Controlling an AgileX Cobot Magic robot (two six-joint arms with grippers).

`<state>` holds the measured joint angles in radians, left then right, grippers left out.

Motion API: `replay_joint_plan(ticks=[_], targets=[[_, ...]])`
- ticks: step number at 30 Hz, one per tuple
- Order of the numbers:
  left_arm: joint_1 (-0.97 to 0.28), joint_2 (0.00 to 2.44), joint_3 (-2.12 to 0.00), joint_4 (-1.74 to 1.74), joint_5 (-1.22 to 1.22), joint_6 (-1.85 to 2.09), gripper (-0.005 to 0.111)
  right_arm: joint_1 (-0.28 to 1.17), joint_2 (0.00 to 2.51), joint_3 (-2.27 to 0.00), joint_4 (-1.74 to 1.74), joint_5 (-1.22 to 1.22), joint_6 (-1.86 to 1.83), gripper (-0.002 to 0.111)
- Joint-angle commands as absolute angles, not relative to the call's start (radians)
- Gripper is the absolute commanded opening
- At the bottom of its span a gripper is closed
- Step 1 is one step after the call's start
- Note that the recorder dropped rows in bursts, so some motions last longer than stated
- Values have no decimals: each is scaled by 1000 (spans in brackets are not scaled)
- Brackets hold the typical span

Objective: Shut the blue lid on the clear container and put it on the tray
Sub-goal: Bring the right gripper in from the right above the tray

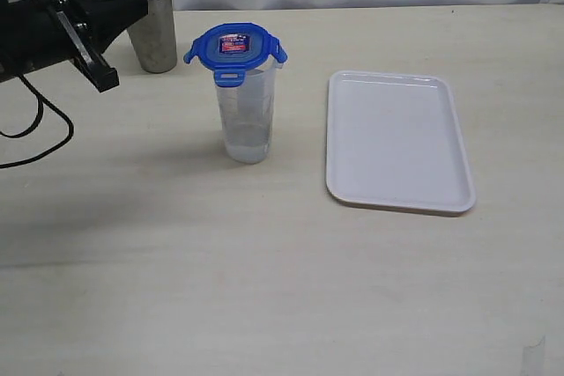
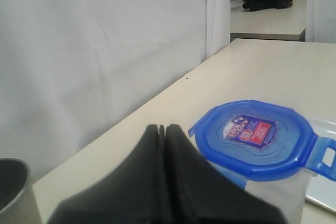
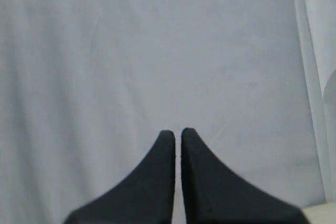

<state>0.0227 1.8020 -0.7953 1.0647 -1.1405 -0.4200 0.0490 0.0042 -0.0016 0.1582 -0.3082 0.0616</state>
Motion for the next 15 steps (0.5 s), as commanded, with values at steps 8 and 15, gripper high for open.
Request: replay_joint_plan(ticks=[8,15], targets=[[22,2001,-901,1093,-1221,-484,0,46,221,-114,115,-395,128,4],[-21,2011,-918,1131,-1221,-505,0,48,706,-311,-244,-418,319,4]])
